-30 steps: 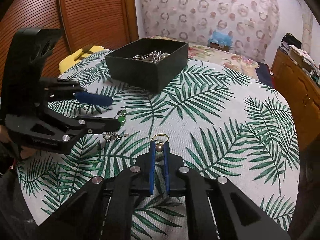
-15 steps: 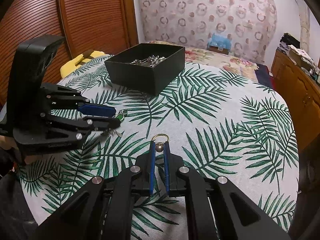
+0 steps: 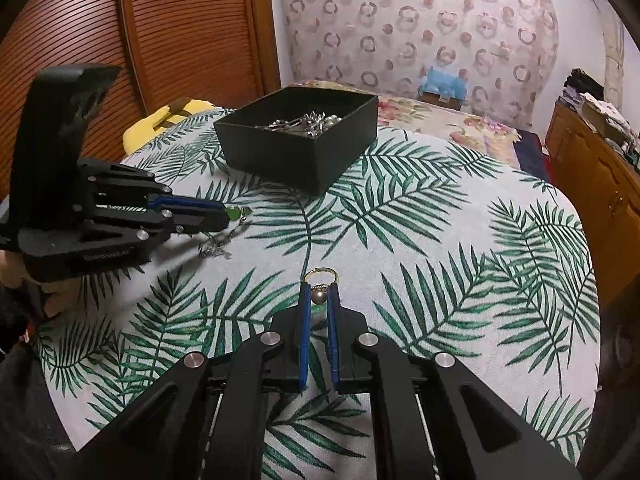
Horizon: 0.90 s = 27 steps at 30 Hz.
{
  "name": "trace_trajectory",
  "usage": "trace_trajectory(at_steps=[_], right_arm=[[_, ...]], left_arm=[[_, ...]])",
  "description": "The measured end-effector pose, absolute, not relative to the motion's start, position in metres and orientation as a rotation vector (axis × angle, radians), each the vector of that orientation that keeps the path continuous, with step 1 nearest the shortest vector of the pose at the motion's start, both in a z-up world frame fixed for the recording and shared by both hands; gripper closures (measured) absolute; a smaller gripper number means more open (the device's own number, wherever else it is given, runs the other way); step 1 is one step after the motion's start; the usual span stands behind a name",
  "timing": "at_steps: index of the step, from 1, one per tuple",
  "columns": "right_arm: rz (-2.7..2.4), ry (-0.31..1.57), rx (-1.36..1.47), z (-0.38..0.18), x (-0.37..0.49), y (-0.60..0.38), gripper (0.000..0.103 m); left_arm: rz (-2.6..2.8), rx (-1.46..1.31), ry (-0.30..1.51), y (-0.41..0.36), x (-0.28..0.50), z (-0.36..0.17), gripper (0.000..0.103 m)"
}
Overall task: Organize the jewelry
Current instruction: 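Carry the gold ring and green earring over the black box with both tools, then open both tools over the box to drop the ring and earring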
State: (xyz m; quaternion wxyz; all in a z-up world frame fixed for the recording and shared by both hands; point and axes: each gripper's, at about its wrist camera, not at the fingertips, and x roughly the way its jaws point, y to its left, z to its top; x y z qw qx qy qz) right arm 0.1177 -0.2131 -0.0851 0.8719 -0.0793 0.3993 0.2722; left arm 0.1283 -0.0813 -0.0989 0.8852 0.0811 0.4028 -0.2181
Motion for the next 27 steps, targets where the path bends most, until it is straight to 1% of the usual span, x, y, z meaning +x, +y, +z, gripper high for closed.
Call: trace_trajectory(at_steps=[11, 18, 27], right_arm=[[0.607, 0.753, -0.198, -0.052, 0.144, -0.190, 0.094], [0.623, 0.711, -0.208, -0.035, 0.175, -0.170, 0.094], [0.652, 0.723, -0.193, -0.034, 0.212, -0.152, 0.094]], left_arm=[[-0.442, 0.091, 0.752, -0.058, 0.147, -0.053, 0.098], [-0.410, 0.082, 0.683, -0.045, 0.168, -0.026, 0.098], [-0.375, 0.068, 0.675, -0.031, 0.204, -0.024, 0.098]])
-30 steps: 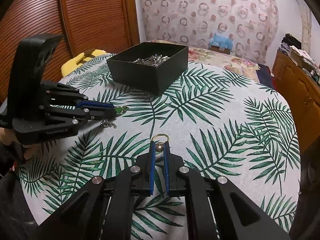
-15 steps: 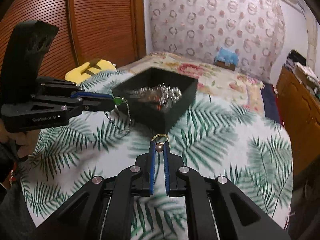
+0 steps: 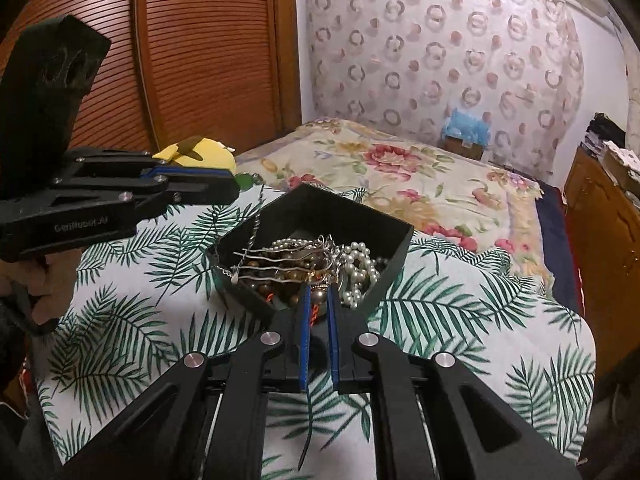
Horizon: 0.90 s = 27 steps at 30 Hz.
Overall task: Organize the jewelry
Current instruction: 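Open both tools over the box to drop the ring and earring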
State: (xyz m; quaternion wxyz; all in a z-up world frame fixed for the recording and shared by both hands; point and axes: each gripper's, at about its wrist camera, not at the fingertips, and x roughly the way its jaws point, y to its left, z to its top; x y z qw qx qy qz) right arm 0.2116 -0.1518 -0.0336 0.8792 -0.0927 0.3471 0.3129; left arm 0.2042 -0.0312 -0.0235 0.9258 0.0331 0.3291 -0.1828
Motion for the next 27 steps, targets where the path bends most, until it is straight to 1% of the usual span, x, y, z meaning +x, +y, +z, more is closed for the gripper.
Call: trace_trajectory(at_steps=[18, 19, 22, 27], right_arm=[[0.658, 0.739, -0.173, -0.043, 0.225, -0.149, 0.093], [0.659, 0.738, -0.173, -0.043, 0.225, -0.150, 0.093], [0.657, 0.737, -0.171, -0.043, 0.226, -0.151, 0.086], [0.641, 0.733, -0.170, -0.041, 0.223, -0.152, 0.085]], left_arm=[[-0.359, 0.048, 0.686, -0.027, 0.245, -0.032, 0.098], [-0.357, 0.046, 0.688, -0.026, 0.247, -0.033, 0.098], [-0.347, 0.048, 0.696, -0.025, 0.251, -0.037, 0.097], [-0.332, 0.045, 0.697, -0.025, 0.246, -0.037, 0.097]])
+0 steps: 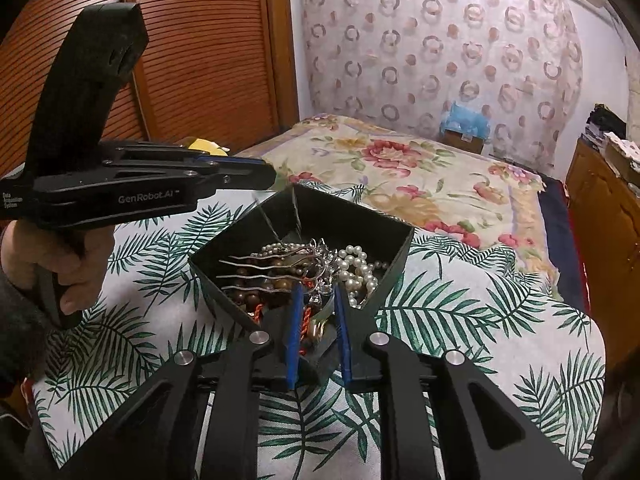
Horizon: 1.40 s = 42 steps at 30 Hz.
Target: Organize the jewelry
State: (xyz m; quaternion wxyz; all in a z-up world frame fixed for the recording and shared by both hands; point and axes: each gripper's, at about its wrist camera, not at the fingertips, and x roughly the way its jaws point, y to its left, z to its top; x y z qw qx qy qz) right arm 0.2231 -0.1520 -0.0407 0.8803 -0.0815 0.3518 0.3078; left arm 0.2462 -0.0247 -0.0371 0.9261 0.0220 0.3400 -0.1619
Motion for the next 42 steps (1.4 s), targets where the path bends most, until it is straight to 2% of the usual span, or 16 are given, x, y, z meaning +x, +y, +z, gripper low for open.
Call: trace_trajectory(at_steps=[3, 5, 7, 9, 10, 14, 15, 16, 17, 20, 21, 23, 26, 29, 42], right_arm=[[0.629, 0.726, -0.163, -0.037, 0.219, -0.154, 0.085], [0.621, 0.720, -0.162, -0.034, 0.216, -0.156, 0.085], [0.606, 0.710, -0.170, -0.032, 0.209, -0.159, 0.085], [0.596, 0.705, -0.167, -0.029, 0.203, -0.161, 0.085], [0.589, 0.701, -0.167, -0.028, 0.199, -0.163, 0.085], [0.556, 0.677, -0.141, -0.021, 0.181, -0.170, 0.084], [0.549, 0.671, -0.134, -0.020, 0.178, -0.172, 0.080], [0.539, 0.664, -0.125, -0.018, 0.174, -0.173, 0.068], [0.526, 0.654, -0.115, -0.017, 0.169, -0.174, 0.056], [0.465, 0.615, -0.078, -0.008, 0.153, -0.182, 0.041], [0.449, 0.610, -0.070, -0.006, 0.150, -0.184, 0.037], [0.409, 0.585, -0.049, -0.002, 0.139, -0.189, 0.022], [0.373, 0.550, -0.027, 0.004, 0.123, -0.196, 0.008], [0.356, 0.526, -0.014, 0.009, 0.113, -0.201, 0.003], [0.326, 0.485, 0.031, 0.017, 0.089, -0.214, 0.003]], left_arm=[[-0.318, 0.044, 0.698, -0.024, 0.241, -0.036, 0.097], [-0.308, 0.042, 0.701, -0.023, 0.236, -0.036, 0.092], [-0.295, 0.044, 0.694, -0.023, 0.229, -0.034, 0.073], [-0.281, 0.046, 0.687, -0.022, 0.220, -0.031, 0.065], [-0.272, 0.048, 0.687, -0.022, 0.216, -0.030, 0.053], [-0.239, 0.045, 0.669, -0.020, 0.194, -0.026, 0.032], [-0.228, 0.044, 0.665, -0.019, 0.188, -0.024, 0.022], [-0.220, 0.044, 0.660, -0.019, 0.183, -0.024, 0.015], [-0.209, 0.044, 0.652, -0.018, 0.176, -0.023, 0.014], [-0.183, 0.035, 0.639, -0.015, 0.156, -0.021, 0.008], [-0.175, 0.030, 0.633, -0.014, 0.148, -0.020, 0.008], [-0.156, 0.031, 0.633, -0.012, 0.137, -0.020, 0.008], [-0.118, 0.043, 0.624, -0.011, 0.118, -0.020, 0.008], [-0.107, 0.045, 0.611, -0.010, 0.105, -0.018, 0.008], [-0.086, 0.052, 0.573, -0.011, 0.076, -0.007, 0.008]])
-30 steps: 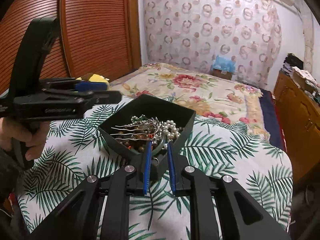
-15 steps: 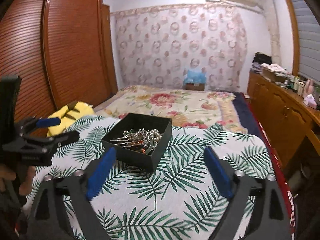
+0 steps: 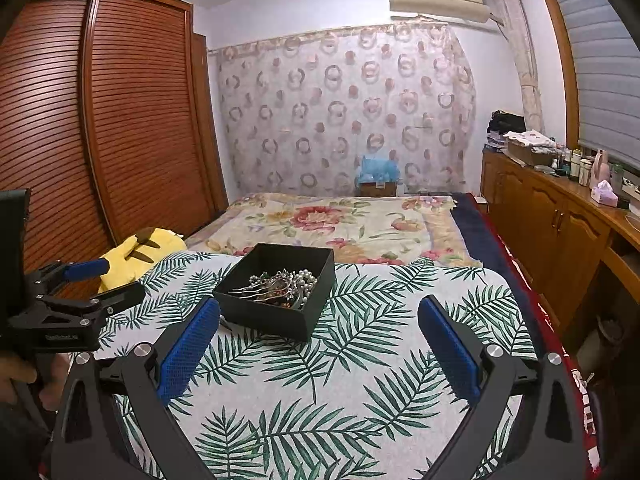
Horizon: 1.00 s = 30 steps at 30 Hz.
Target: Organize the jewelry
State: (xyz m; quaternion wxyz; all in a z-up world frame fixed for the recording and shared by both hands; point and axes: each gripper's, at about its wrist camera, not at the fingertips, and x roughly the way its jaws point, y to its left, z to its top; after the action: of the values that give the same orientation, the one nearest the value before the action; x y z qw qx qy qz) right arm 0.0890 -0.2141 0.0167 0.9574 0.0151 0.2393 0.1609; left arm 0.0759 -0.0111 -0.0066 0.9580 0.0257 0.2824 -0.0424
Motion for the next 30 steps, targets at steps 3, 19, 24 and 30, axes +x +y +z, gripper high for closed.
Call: trace_trajectory(at_steps=[3, 19, 24, 30], right_arm=[[0.326, 0.482, 0.032, 0.017, 0.088, -0.214, 0.003], [0.314, 0.468, 0.026, 0.020, 0.083, -0.214, 0.003], [0.312, 0.465, 0.030, 0.021, 0.081, -0.213, 0.003], [0.312, 0.463, 0.031, 0.020, 0.079, -0.213, 0.003]], left_arm=[[-0.087, 0.052, 0.570, -0.011, 0.075, -0.006, 0.008], [-0.089, 0.045, 0.540, -0.016, 0.062, 0.003, 0.008], [-0.087, 0.042, 0.533, -0.016, 0.058, 0.004, 0.008], [-0.085, 0.037, 0.529, -0.017, 0.056, 0.005, 0.008]])
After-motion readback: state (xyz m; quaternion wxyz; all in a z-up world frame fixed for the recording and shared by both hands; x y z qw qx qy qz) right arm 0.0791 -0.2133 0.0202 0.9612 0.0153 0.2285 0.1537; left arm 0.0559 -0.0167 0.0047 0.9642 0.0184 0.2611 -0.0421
